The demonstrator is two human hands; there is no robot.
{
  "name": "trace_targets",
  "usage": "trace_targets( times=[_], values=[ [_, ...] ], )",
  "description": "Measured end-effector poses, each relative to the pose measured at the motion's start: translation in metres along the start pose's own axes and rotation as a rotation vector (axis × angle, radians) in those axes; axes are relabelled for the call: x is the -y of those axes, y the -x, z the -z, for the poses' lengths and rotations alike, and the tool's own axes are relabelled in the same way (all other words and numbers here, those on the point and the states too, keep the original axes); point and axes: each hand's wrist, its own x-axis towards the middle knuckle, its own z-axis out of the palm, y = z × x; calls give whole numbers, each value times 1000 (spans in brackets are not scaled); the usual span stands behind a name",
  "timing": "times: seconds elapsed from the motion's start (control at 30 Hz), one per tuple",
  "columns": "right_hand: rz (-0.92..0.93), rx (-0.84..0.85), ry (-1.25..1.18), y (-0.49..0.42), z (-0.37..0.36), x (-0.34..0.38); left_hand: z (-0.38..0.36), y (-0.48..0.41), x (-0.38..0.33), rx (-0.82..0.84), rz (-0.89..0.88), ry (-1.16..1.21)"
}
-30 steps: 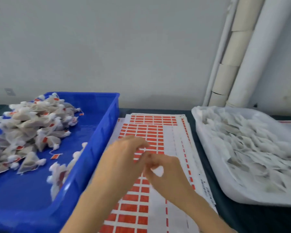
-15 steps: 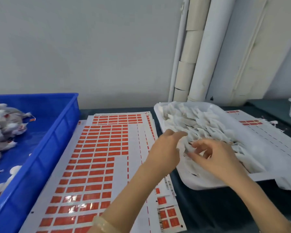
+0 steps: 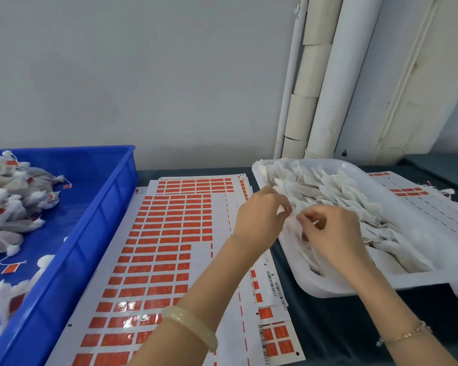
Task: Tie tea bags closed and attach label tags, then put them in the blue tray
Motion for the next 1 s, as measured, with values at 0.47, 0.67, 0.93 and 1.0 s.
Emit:
trace_targets(
  times=[0.47,0.67,0.93,1.0],
  values=[
    [237,-197,-460,-1,14,62,59,26,15,-315,-59,365],
    [143,42,-620,23,-43,79,68,69,66,-201,194,680],
    [-125,272,-733,50,-145,70,28,105,120,-183,559,963],
    [-181,286,-810,46,-154,70,23,106,128,-216,539,940]
  ],
)
